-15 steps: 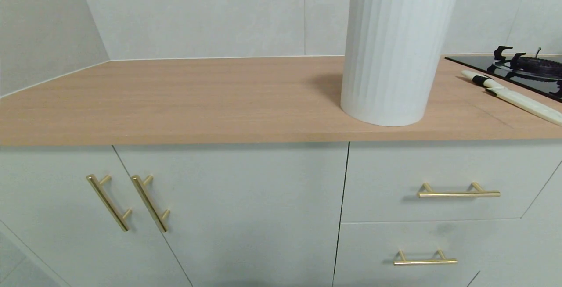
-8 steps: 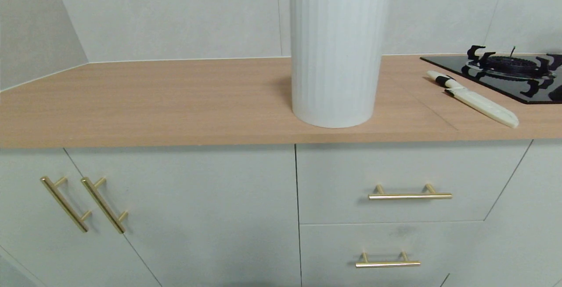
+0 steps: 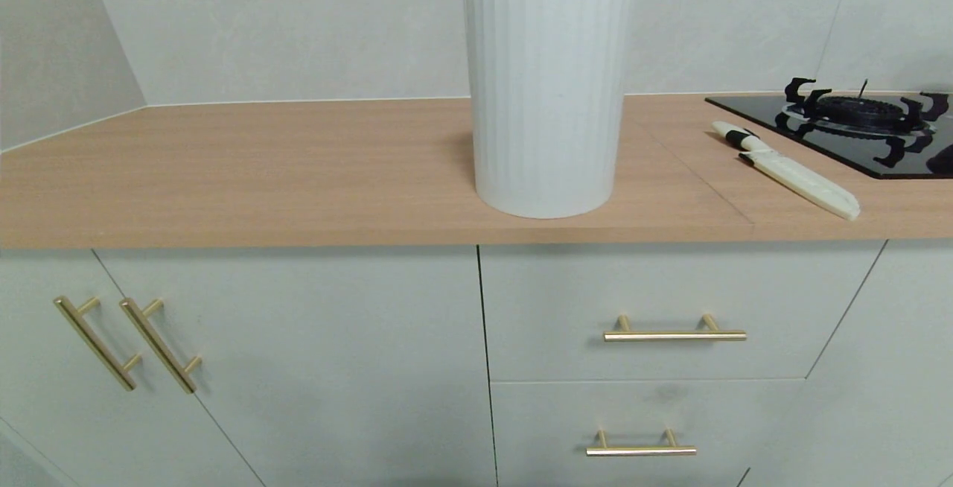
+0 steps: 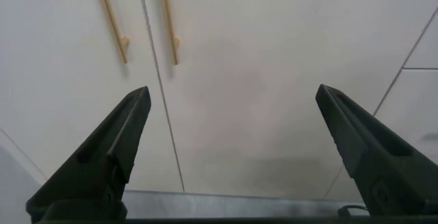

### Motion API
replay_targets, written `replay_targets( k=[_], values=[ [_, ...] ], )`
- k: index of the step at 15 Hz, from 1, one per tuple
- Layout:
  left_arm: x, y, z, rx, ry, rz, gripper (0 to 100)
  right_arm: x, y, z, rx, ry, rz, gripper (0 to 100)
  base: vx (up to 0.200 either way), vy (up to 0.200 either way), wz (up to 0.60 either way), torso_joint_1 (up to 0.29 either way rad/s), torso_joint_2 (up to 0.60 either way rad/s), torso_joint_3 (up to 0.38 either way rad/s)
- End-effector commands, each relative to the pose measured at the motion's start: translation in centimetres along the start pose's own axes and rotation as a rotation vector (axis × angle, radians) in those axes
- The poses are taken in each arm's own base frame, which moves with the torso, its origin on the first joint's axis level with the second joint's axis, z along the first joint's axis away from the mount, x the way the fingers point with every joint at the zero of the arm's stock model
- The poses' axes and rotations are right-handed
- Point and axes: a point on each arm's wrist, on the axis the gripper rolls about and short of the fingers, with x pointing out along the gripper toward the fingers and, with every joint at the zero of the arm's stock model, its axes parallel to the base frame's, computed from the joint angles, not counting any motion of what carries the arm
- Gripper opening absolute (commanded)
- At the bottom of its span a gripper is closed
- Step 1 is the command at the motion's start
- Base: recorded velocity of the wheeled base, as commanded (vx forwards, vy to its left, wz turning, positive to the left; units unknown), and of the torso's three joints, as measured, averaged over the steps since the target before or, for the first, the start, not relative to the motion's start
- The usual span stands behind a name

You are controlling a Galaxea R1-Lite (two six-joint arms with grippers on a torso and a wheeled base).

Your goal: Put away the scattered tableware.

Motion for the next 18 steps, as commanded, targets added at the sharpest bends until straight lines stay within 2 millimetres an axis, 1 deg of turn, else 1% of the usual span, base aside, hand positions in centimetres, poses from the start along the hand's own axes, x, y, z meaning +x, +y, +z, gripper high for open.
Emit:
replay_targets(
  k=[1,12,16,18],
  values=[
    [0.0,-0.01,0.0,0.0,0.0,0.001,100,0.01,0.0,0.02,-0.001,0.0,0.0,100,0.0,0.0,0.0,0.0,0.0,0.0],
    [0.0,0.0,0.0,0.0,0.0,0.003,100,0.01,0.0,0.0,-0.001,0.001,0.0,100,0.0,0.0,0.0,0.0,0.0,0.0],
    [0.0,0.0,0.0,0.0,0.0,0.0,100,0.01,0.0,0.0,-0.001,0.001,0.0,100,0.0,0.0,0.0,0.045,-0.2,-0.217],
    [0.0,0.0,0.0,0.0,0.0,0.0,100,0.01,0.0,0.0,-0.001,0.001,0.0,100,0.0,0.0,0.0,0.188,-0.5,-0.295]
  ],
)
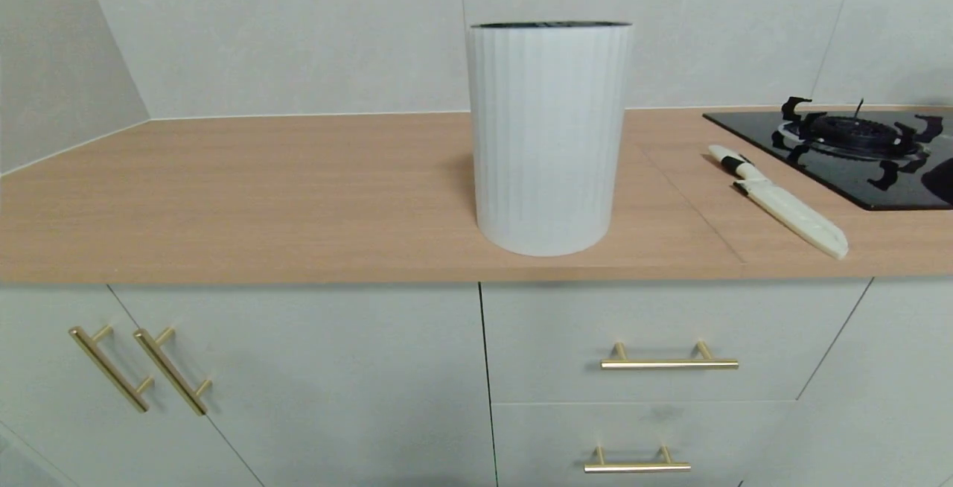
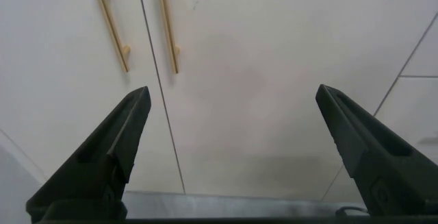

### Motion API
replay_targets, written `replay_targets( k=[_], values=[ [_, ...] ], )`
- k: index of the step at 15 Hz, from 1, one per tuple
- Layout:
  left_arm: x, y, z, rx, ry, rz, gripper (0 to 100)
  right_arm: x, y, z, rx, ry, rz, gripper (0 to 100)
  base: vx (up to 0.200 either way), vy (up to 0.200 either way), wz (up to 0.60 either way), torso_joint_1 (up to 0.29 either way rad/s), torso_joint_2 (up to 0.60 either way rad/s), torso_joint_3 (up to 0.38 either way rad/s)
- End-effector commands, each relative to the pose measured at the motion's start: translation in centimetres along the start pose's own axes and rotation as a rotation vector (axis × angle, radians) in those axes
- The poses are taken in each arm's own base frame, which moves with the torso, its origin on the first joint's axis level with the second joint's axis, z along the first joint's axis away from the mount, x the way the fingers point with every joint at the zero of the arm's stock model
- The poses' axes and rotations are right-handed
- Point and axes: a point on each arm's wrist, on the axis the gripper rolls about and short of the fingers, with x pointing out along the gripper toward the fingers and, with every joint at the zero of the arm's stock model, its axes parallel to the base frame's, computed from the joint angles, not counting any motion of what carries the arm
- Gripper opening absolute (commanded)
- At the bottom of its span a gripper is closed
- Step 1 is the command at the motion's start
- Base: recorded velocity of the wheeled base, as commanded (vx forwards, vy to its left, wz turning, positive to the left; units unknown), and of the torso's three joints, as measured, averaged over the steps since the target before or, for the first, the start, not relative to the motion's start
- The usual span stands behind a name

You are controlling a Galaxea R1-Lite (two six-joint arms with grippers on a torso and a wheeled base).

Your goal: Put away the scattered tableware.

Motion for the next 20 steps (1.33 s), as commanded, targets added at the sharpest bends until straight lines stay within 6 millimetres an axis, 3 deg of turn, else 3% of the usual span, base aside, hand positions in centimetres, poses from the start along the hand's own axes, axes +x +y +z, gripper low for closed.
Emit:
replay_targets(
  k=[1,20],
  values=[
    [0.01,0.0,-0.04,0.0,0.003,0.0,100,0.02,0.0,0.01,-0.001,0.002,0.001,100,0.0,0.0,0.0,0.163,-0.55,-0.3],
    [0.01,0.0,-0.02,0.0,0.001,0.002,100,0.01,0.0,0.0,-0.001,0.001,0.001,100,0.0,0.0,0.0,0.211,-0.49,-0.287]
  ],
)
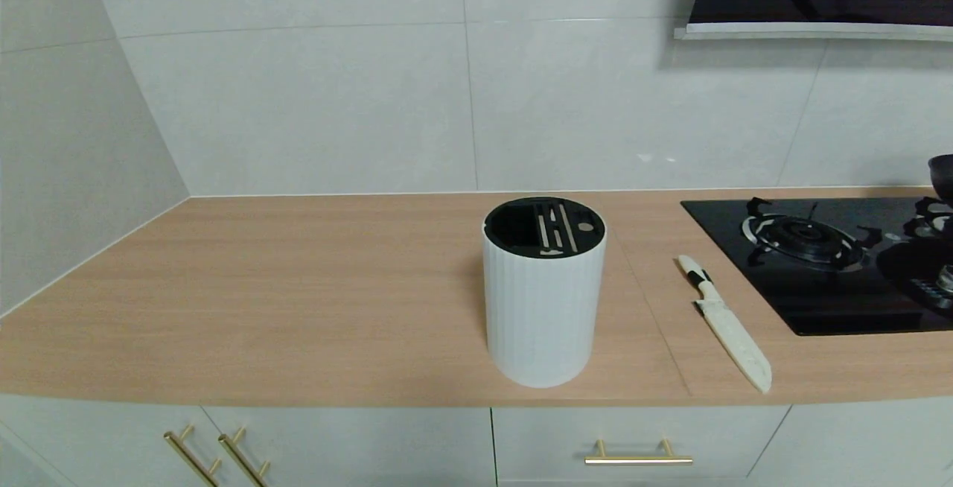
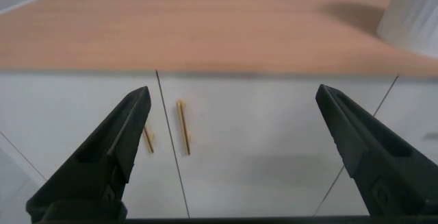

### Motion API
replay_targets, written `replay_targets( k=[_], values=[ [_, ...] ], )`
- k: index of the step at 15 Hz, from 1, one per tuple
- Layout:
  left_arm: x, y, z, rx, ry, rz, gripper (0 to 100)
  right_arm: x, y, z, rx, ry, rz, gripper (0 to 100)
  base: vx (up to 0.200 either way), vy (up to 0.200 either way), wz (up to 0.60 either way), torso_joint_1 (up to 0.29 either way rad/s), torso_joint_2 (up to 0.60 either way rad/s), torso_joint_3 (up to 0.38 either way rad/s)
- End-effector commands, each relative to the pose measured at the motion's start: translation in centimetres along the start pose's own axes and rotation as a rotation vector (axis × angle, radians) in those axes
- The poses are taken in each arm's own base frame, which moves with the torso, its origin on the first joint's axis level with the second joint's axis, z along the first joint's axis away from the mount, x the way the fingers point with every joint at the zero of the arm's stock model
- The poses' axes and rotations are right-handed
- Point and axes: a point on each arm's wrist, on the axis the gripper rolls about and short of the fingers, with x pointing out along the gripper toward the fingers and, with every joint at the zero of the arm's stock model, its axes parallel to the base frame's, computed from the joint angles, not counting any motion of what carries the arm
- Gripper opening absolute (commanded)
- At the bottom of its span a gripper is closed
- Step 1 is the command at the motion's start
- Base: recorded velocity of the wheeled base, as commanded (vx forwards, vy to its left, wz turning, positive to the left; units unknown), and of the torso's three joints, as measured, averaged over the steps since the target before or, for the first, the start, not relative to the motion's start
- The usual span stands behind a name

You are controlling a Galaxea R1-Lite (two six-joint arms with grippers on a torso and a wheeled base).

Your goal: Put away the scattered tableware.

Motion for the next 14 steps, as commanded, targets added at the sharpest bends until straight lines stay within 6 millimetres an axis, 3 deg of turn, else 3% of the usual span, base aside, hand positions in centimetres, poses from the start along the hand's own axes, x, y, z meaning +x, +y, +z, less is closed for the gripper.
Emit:
replay_targets(
  k=[1,8,14],
  values=[
    [0.01,0.0,0.0,0.0,0.003,0.001,100,0.02,0.0,0.01,-0.001,0.002,0.001,100,0.0,0.0,0.0,0.256,-0.53,-0.3],
    [0.0,0.0,-0.01,0.0,0.001,0.001,100,0.01,0.0,0.0,-0.001,0.001,0.001,100,0.0,0.0,0.0,0.275,-0.58,-0.31],
    [0.0,0.0,0.01,0.0,0.0,0.0,100,0.01,0.0,0.0,-0.001,0.001,0.001,100,0.0,0.0,0.0,0.205,-0.42,-0.223]
  ],
)
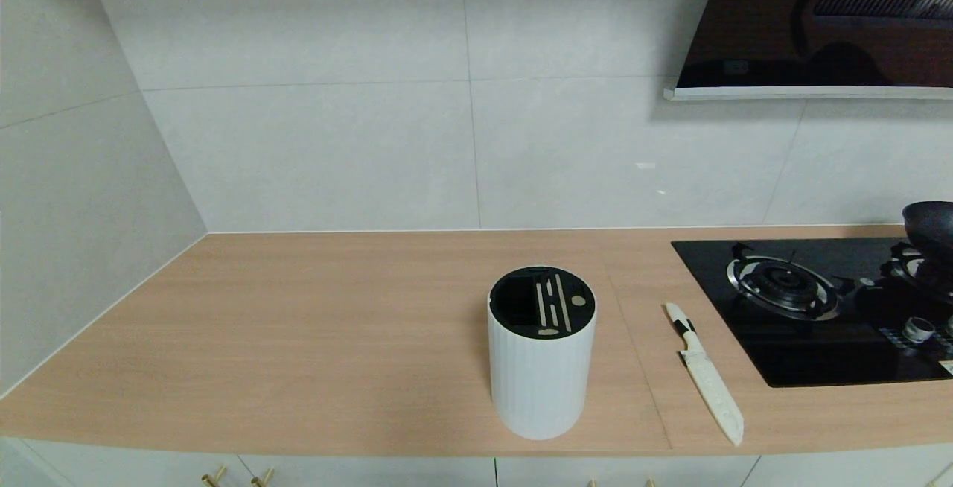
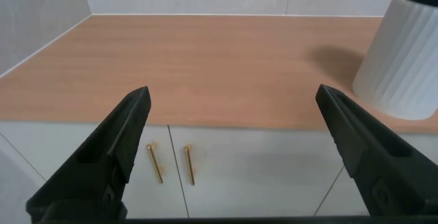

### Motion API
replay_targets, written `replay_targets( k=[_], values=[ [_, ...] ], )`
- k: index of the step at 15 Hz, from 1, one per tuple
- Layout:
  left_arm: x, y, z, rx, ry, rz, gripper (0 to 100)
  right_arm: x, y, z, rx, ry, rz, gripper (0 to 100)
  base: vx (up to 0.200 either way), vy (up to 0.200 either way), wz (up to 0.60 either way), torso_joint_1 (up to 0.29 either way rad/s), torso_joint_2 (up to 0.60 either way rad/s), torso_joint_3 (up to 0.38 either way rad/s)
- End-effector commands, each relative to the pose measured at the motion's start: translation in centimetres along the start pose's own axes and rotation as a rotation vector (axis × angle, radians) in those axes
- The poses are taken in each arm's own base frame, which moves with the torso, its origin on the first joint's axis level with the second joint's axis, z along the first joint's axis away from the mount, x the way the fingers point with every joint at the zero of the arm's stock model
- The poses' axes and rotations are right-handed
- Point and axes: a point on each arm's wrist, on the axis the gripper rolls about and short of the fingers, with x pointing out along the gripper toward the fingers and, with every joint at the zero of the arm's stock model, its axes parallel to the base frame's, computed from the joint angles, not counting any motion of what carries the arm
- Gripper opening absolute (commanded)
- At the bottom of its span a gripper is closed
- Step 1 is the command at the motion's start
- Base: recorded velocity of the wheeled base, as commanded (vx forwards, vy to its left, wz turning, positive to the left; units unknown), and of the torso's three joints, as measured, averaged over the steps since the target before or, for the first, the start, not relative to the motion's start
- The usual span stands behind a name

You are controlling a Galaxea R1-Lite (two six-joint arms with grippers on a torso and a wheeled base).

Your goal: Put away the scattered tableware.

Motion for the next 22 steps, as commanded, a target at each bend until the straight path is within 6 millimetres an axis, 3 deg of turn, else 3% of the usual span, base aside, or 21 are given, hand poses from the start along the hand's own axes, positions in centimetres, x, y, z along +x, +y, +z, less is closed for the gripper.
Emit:
replay_targets(
  k=[1,11,12,13,14,19,22],
  values=[
    [0.0,0.0,0.0,0.0,-0.001,0.001,100,0.0,0.0,0.0,-0.001,0.001,0.001,100,0.0,0.0,0.0,0.119,-0.28,-0.115],
    [0.0,0.0,0.0,0.0,0.0,0.002,100,0.0,0.0,0.0,-0.005,-0.001,-0.004,100,0.0,0.0,0.0,0.003,-0.01,-0.003],
    [0.0,0.0,0.0,0.0,0.0,0.002,100,-0.1,0.0,0.6,-0.001,-0.025,0.0,100,0.0,0.0,0.0,0.0,0.0,0.0],
    [0.0,0.0,0.0,0.0,-0.001,0.002,100,-0.7,0.0,3.0,0.009,-0.099,0.018,100,0.0,0.0,0.0,0.0,0.0,0.0],
    [0.0,0.0,0.0,0.0,0.0,0.002,100,-0.4,0.0,3.7,0.017,-0.078,0.057,100,0.0,0.0,0.0,0.0,0.0,0.0],
    [0.0,0.0,0.0,0.0,0.0,0.002,100,3.5,0.2,4.9,0.034,0.233,0.152,100,0.0,0.0,0.0,0.0,0.0,0.0],
    [0.0,0.0,0.0,0.0,0.0,0.002,100,7.8,0.7,6.7,0.028,0.428,0.243,100,0.0,0.0,0.0,0.0,0.0,0.0]
  ],
)
